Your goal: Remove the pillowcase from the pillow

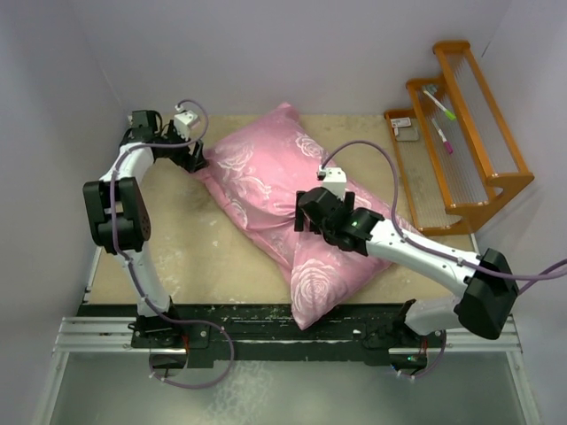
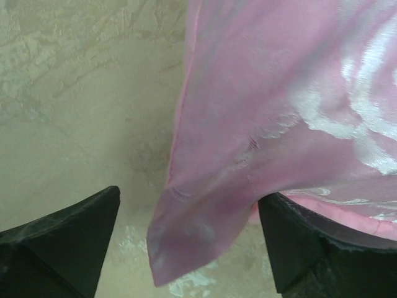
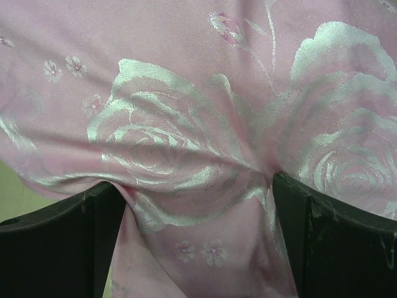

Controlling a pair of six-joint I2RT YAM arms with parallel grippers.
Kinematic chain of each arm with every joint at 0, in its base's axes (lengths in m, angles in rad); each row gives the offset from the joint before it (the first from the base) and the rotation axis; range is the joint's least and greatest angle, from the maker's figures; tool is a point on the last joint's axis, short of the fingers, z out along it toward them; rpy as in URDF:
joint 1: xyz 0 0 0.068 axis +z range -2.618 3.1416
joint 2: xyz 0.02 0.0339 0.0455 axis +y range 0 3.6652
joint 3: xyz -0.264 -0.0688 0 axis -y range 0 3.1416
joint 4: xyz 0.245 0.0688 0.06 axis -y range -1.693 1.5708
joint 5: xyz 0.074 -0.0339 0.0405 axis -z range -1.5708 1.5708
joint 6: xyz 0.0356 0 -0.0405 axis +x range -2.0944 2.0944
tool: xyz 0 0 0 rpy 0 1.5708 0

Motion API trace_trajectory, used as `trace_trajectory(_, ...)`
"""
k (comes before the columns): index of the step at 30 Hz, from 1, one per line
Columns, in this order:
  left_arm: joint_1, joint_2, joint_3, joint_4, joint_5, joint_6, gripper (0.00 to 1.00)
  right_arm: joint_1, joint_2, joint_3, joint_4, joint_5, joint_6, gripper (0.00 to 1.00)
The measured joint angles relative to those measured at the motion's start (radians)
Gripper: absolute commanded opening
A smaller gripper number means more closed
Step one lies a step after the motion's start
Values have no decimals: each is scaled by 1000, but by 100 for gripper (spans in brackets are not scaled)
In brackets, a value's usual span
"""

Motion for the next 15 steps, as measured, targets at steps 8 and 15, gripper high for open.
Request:
trace_trajectory(8,-3,112,61,-70,80,-13,0,20,-142,-51,-35,-3,74,100)
trace_trajectory(15,45,-25,-77,-133,166,-4,0,34,-166,-87,-50,-11,100,100)
